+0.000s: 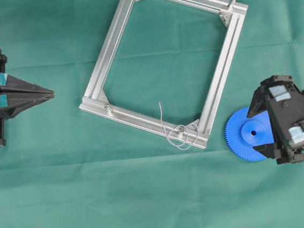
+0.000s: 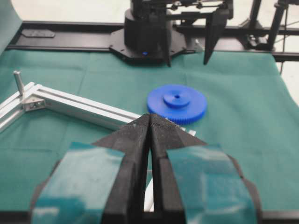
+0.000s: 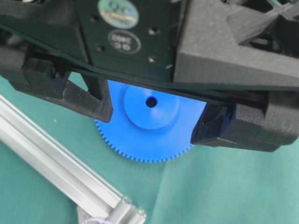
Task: Find the location of the shaft and insert the gear.
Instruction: 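Close the right gripper on the blue gear's hub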
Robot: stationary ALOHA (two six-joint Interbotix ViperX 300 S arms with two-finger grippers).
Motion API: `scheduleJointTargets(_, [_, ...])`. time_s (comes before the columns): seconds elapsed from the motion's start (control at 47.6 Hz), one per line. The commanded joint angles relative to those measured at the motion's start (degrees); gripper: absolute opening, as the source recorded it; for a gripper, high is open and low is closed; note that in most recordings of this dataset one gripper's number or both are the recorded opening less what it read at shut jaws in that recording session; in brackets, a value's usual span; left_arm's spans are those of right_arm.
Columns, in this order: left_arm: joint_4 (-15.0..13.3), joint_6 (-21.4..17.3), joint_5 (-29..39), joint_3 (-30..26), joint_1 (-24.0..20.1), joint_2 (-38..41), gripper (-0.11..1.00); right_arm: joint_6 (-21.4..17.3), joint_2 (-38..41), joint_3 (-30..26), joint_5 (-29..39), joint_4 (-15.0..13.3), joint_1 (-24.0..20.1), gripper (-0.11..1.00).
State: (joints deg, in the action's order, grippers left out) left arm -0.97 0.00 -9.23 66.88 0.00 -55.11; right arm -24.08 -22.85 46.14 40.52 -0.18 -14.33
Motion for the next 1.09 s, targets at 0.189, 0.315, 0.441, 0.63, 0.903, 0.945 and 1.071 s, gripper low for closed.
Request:
scheduleJointTargets(0.189, [-0.1, 0.2, -0.3, -1.1, -0.1, 0.6, 0.01, -2.8, 1.2, 0.9, -0.1, -0.5, -0.2, 0.93])
scheduleJointTargets(0.315, [-0.1, 0.1, -0.3, -1.1, -0.1, 0.6, 0.01, -5.6, 1.8, 3.7, -1.1, -1.6, -0.1, 0.93])
scheduleJointTargets(0.441, [-0.1, 0.1, -0.3, -1.1, -0.1, 0.6, 0.01, -7.7, 1.9, 5.9, -4.5, -1.8, -0.2, 0.93])
scheduleJointTargets(0.63, [-0.1, 0.1, -0.3, -1.1, -0.1, 0.6, 0.01, -8.3, 2.5, 8.2, -8.2, -1.6, -0.4, 0.93])
scheduleJointTargets(0.903, [-0.1, 0.1, -0.2, -1.1, -0.2, 0.6, 0.01, -8.3, 7.4, 8.3, -9.8, -1.5, -0.4, 0.93])
scheduleJointTargets(0.945, [-0.1, 0.1, -0.2, -1.1, -0.2, 0.6, 0.01, -8.3, 8.1, 8.2, -9.9, -1.5, -0.4, 0.93])
scheduleJointTargets(1.071, [-0.1, 0.2, -0.3, -1.1, -0.2, 0.6, 0.01, -8.3, 9.4, 8.1, -11.0, -1.5, -0.4, 0.93])
